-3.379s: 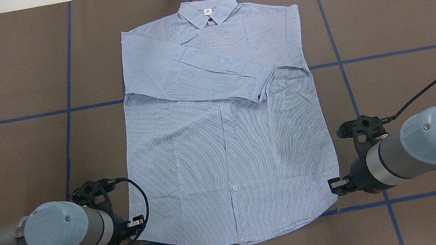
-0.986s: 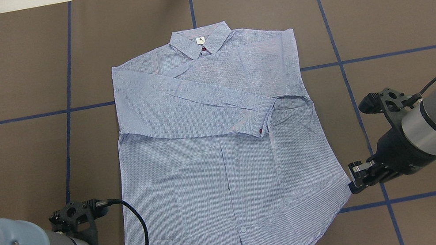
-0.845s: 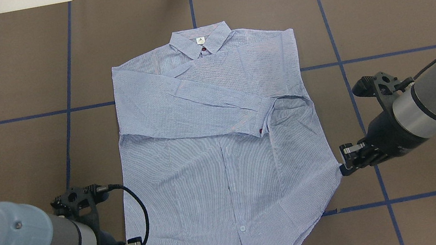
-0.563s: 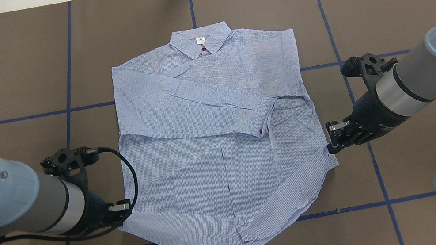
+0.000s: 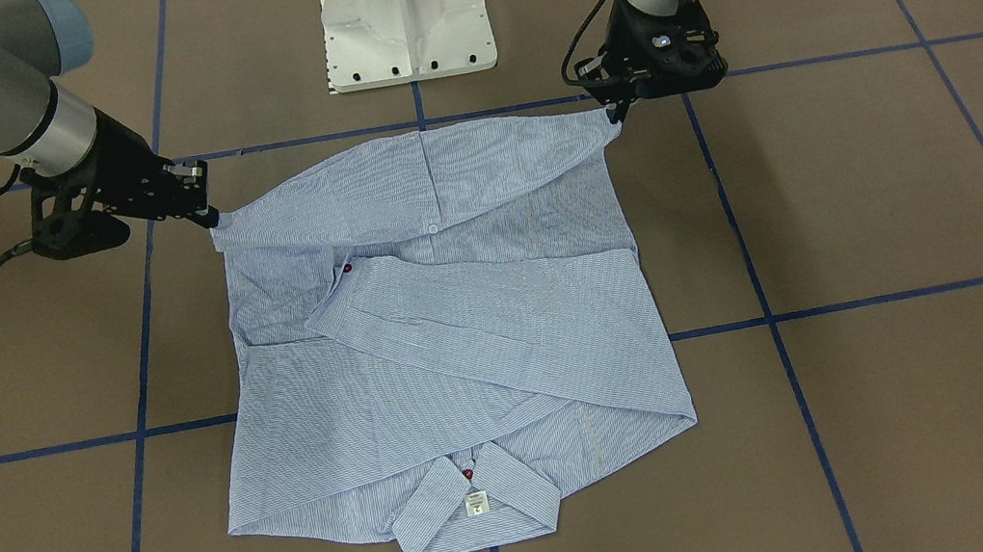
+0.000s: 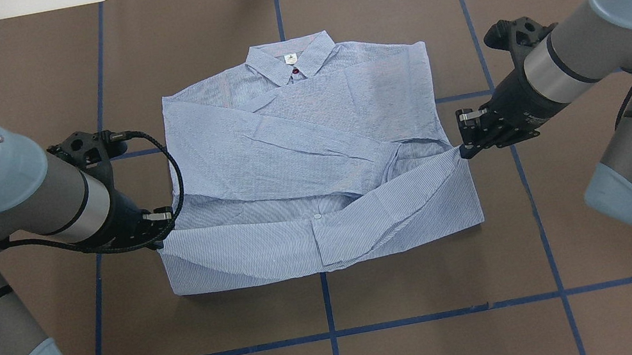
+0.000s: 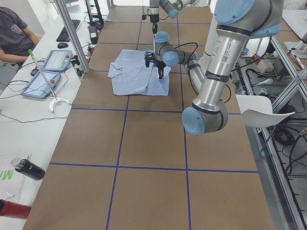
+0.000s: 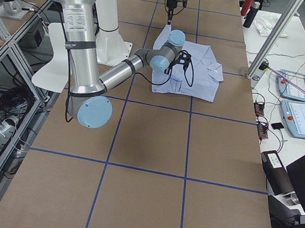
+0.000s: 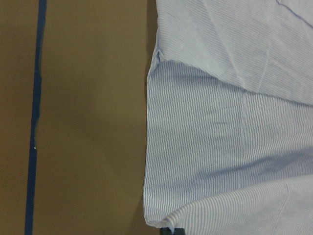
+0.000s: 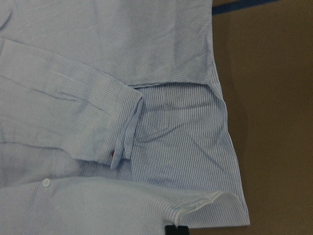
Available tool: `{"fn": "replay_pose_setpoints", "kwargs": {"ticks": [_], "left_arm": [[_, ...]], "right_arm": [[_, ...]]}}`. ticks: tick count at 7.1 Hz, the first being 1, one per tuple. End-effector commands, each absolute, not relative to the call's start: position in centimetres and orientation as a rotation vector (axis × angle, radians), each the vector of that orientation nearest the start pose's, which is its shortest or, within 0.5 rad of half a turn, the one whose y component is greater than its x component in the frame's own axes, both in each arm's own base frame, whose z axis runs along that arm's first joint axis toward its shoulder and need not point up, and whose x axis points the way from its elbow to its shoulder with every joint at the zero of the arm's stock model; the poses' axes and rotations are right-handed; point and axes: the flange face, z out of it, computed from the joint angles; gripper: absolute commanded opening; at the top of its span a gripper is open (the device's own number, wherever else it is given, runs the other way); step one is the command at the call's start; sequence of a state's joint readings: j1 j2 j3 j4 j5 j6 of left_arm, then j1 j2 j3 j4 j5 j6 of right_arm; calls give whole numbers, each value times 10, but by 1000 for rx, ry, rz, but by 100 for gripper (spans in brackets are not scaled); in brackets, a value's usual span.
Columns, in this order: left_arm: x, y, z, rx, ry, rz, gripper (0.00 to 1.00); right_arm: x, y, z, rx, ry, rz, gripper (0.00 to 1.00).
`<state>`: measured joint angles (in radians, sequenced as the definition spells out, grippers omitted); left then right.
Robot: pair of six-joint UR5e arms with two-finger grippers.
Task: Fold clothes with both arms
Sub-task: 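Lift both hem corners and carry them toward the collar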
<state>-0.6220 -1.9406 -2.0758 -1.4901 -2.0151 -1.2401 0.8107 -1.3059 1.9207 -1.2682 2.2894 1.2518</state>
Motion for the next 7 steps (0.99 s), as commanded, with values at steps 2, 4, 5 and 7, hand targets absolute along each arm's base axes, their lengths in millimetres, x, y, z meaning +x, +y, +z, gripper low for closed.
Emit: {"fn": "replay_pose_setpoints", "kwargs": {"ticks": [2, 4, 5, 7], "left_arm": [[367, -439, 249, 28, 915, -166, 0], [340, -463, 251, 56, 923, -154, 0], [344, -469, 252, 53, 920, -156, 0], [356, -482, 244, 54, 922, -158, 0]], "right_arm": [[-319, -506, 299, -50, -1097, 188, 0], [-289, -538, 306, -26, -1088, 260, 0], [-274, -548, 303, -8, -1094, 284, 0], [-273, -564, 299, -1, -1090, 300, 0]]}}
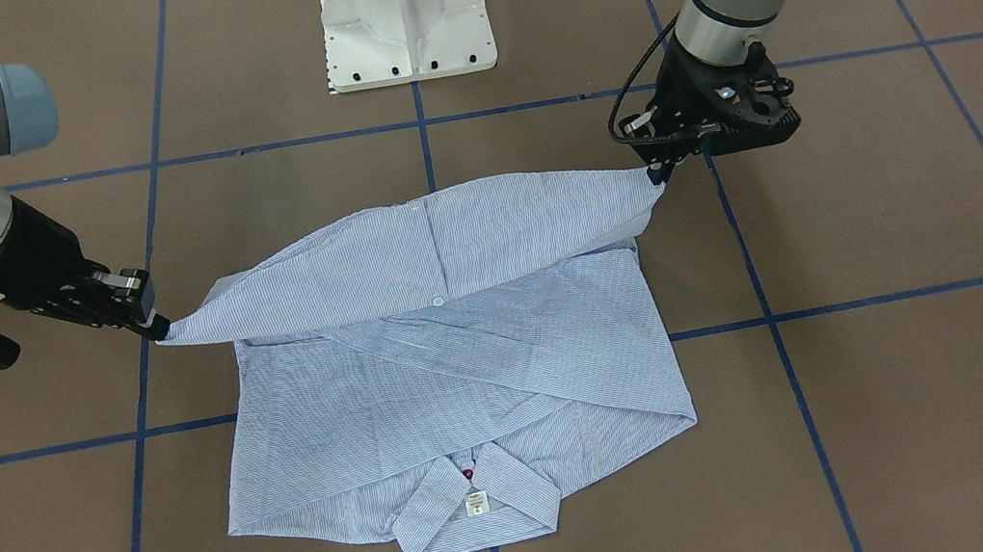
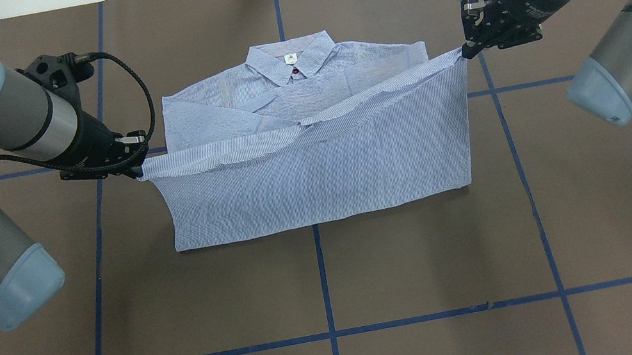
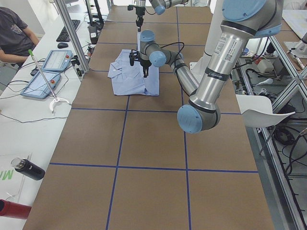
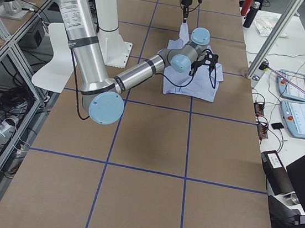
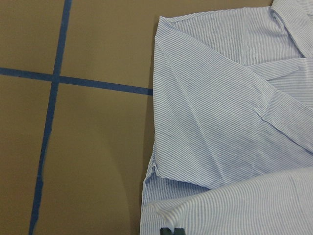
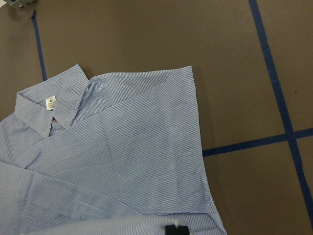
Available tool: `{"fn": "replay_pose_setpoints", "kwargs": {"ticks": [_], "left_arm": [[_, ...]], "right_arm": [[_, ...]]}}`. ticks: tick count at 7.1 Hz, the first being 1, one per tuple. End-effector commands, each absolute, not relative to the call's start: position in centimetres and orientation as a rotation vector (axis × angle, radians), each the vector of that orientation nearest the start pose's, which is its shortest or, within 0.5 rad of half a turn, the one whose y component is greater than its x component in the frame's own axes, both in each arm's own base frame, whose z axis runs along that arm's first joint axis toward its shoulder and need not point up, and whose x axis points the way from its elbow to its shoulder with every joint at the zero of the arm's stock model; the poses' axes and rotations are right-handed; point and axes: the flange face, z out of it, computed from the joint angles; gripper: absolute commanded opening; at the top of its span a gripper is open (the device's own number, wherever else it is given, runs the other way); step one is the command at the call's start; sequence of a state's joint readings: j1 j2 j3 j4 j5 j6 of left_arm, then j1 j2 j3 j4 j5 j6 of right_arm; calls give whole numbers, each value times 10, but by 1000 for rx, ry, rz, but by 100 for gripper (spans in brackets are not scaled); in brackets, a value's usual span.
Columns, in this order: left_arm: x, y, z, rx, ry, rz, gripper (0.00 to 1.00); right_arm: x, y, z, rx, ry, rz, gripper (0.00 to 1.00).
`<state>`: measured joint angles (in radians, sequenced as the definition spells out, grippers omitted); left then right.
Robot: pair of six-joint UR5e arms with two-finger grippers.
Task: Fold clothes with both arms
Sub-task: 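Lay the hem over the collar edge with both grippers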
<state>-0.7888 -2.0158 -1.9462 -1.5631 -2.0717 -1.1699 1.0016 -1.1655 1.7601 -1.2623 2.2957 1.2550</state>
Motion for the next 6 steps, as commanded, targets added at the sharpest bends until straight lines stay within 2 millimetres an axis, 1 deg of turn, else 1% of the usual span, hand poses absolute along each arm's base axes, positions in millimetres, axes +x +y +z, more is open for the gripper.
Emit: {"fn": "replay_pose_setpoints", "kwargs": {"ticks": [1, 2, 3, 4, 5, 6], "left_arm": [[363, -496, 250, 64, 927, -164, 0], [360, -509, 256, 76, 931, -179, 0], [348, -525, 253, 93, 935, -206, 0], [340, -539, 254, 99, 928, -231, 0], [341, -553, 253, 102, 922, -246, 0], [346, -564, 248, 101, 919, -253, 0]], "right_arm": [[-288, -588, 292, 0, -1083, 305, 0], [-299, -610, 287, -7, -1072, 314, 0], [-306, -622, 283, -11, -1066, 318, 0], [-307, -629, 284, -14, -1060, 326, 0], [-307, -634, 286, -10, -1053, 334, 0], [-310, -643, 286, 5, -1056, 336, 0]]}}
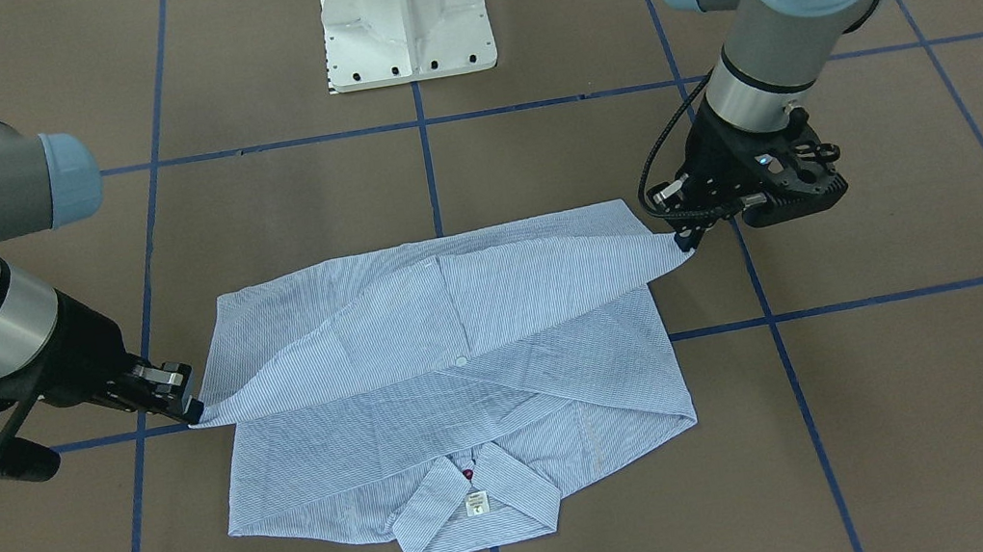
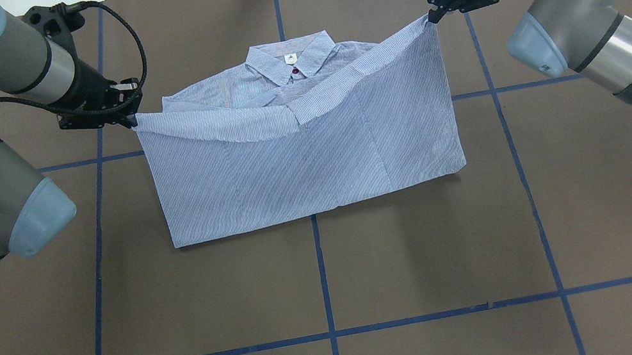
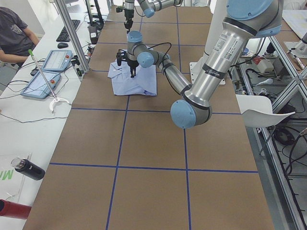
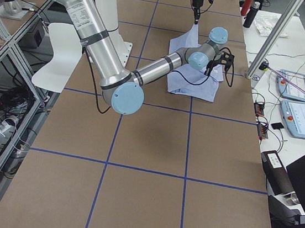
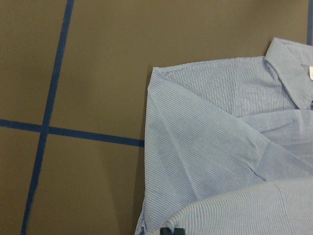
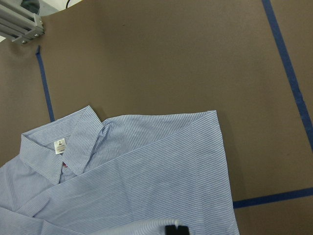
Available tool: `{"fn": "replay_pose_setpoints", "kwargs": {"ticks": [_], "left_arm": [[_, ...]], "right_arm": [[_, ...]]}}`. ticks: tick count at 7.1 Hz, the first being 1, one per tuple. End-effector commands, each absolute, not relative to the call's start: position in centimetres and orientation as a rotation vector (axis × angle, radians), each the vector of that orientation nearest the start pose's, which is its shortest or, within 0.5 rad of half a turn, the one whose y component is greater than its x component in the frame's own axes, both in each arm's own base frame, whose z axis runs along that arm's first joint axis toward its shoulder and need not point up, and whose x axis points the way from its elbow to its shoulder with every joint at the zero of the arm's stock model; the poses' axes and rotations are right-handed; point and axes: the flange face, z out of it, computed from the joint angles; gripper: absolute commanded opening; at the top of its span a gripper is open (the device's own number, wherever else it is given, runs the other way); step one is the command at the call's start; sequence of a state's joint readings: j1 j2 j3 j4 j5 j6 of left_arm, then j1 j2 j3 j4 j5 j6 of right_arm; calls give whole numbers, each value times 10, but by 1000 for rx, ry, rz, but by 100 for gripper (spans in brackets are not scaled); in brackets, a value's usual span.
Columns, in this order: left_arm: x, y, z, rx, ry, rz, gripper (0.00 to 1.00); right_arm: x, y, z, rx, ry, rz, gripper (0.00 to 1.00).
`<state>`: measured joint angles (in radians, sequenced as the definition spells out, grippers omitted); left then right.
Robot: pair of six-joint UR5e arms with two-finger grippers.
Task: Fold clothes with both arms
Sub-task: 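Lay the hem over the collar edge with both grippers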
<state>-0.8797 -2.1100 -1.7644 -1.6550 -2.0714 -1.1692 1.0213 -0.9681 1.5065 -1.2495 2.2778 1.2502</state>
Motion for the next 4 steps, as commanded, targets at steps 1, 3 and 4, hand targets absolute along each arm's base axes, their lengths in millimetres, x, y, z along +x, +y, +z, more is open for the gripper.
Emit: {"fn": "replay_pose_setpoints", "kwargs": {"ticks": [1, 3, 4], "left_arm": [[353, -573, 252, 109, 934, -255, 0], [361, -586, 267, 122, 944, -253, 0], [357, -593, 271, 128, 939, -264, 0]], "right_arm": [[-312, -653, 293, 14, -1061, 338, 0], [-316, -671, 296, 17, -1060, 345, 0], [-322, -682, 297, 15, -1058, 347, 0]]}}
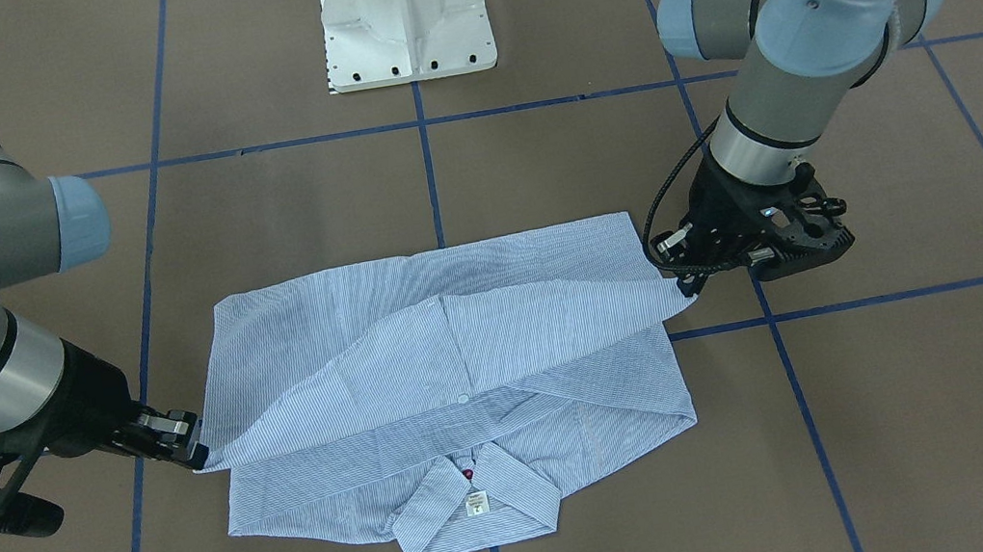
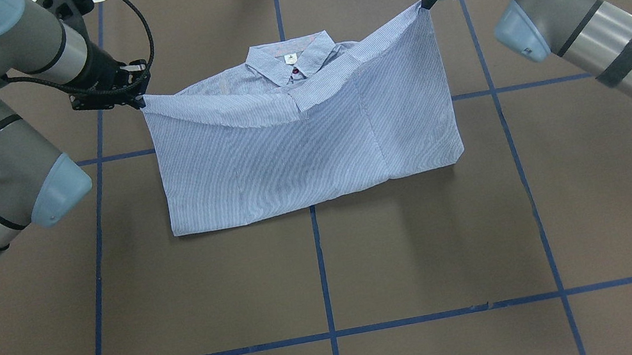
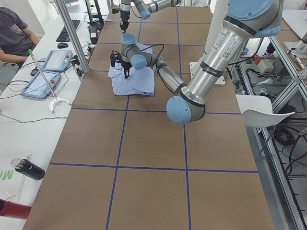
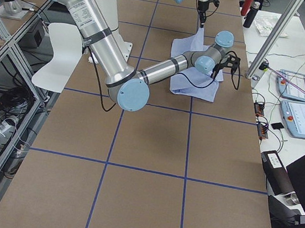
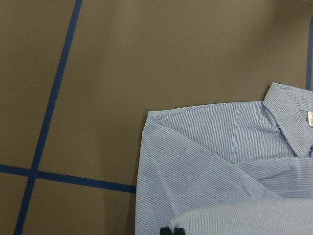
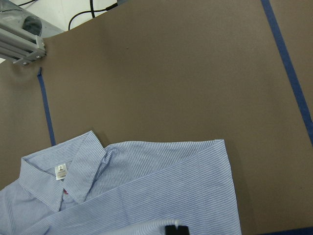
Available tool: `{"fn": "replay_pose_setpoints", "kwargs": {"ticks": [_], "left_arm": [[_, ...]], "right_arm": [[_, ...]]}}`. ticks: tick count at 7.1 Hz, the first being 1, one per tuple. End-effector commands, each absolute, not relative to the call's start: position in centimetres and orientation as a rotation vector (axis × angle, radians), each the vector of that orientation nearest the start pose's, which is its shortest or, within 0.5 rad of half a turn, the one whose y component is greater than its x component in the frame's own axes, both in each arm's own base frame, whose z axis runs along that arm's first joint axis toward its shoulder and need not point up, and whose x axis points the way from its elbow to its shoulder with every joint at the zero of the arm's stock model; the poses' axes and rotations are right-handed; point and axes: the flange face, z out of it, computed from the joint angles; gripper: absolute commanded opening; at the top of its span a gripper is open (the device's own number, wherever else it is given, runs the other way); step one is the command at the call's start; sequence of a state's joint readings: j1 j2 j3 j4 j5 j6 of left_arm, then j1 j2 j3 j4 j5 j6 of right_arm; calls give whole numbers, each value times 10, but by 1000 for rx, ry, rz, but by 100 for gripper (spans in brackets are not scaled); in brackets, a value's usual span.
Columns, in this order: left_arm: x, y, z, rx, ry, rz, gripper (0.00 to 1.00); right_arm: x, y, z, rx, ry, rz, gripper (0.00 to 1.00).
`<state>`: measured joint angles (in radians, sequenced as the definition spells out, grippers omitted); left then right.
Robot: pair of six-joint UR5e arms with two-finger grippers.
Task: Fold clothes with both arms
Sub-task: 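Lay the hem over the collar edge with both grippers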
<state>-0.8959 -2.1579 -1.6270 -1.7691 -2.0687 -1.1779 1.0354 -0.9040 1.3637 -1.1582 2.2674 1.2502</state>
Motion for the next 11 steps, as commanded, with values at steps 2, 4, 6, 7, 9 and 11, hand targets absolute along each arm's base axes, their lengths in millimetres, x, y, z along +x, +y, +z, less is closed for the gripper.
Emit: {"fn": "replay_pose_setpoints", "kwargs": {"ticks": [2, 4, 6, 7, 9, 11], "left_arm": [[368, -608, 296, 134, 948, -264, 0], [380, -616, 318, 129, 952, -264, 0], [381, -615, 307, 117, 975, -304, 0], [382, -615, 306, 116, 977, -301, 0], [382, -614, 306, 117, 978, -301, 0], [382, -615, 306, 116, 976, -300, 0]], "right_arm": [[-329, -687, 322, 17, -1058, 343, 0], [-325, -677, 354, -1, -1036, 336, 0], [-330, -671, 355, 0, -1037, 320, 0], [-333, -670, 354, 0, -1037, 315, 0], [-341, -669, 344, 3, -1044, 302, 0], [-351, -667, 337, 13, -1046, 289, 0]]}}
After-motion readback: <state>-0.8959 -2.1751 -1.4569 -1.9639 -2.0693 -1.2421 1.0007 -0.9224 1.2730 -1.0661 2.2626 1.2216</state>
